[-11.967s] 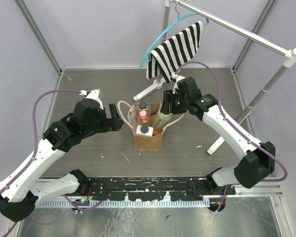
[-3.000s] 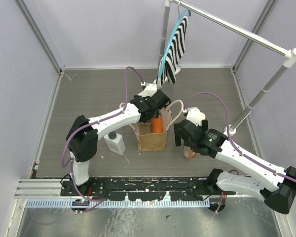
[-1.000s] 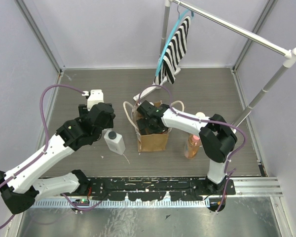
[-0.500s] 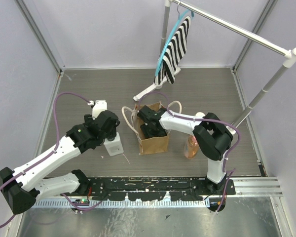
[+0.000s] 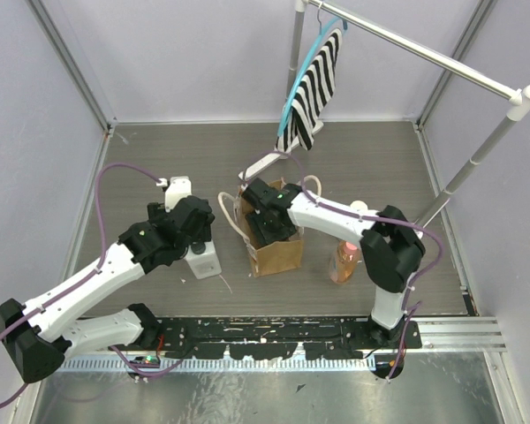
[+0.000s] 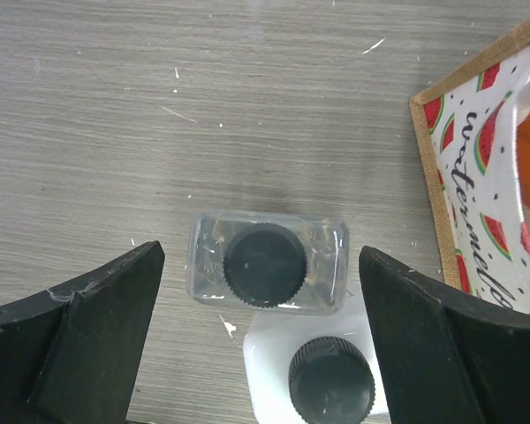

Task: Take the personal care products out of the canvas bag

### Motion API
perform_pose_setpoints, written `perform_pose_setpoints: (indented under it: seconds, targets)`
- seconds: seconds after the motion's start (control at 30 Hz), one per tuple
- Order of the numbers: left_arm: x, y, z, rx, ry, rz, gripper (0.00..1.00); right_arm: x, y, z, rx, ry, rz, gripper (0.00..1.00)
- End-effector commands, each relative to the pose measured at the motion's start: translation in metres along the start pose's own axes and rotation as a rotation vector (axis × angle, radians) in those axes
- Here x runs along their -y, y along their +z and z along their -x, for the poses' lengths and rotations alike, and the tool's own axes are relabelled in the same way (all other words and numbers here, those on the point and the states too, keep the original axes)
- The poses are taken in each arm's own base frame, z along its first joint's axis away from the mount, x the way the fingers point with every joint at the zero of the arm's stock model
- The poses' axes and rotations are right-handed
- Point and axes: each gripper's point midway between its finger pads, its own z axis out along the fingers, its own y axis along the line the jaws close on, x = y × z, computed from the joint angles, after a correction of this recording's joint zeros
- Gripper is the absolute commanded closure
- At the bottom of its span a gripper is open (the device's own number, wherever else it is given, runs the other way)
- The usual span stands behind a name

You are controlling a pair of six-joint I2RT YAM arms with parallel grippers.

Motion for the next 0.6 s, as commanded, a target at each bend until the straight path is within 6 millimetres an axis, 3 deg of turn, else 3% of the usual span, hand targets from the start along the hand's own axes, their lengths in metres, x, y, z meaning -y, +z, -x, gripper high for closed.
perform_pose_setpoints:
  seconds: [0.0, 0.17, 0.27, 0.4, 0.57]
  targets:
    - [-0.001, -0.010, 0.022, 0.054, -0.034, -0.014, 0.01, -0.004, -0.095, 0.080, 0.363, 0.053, 0.059, 0.89]
    - [0.002, -0.016, 0.027, 0.062, -0.052, -0.045, 0.01, 0.001, -0.128, 0.101, 0.500, 0.084, 0.063, 0.90]
    - [0.002, -0.020, 0.033, 0.076, -0.063, -0.058, 0.00, -0.002, -0.136, 0.106, 0.527, 0.088, 0.084, 0.90]
    - [0.001, -0.024, 0.037, 0.093, -0.067, -0.070, 0.00, -0.004, -0.120, 0.101, 0.474, 0.067, 0.074, 0.89]
    - [0.000, -0.023, 0.033, 0.087, -0.063, -0.070, 0.00, -0.020, -0.096, 0.086, 0.399, 0.038, 0.148, 0.78]
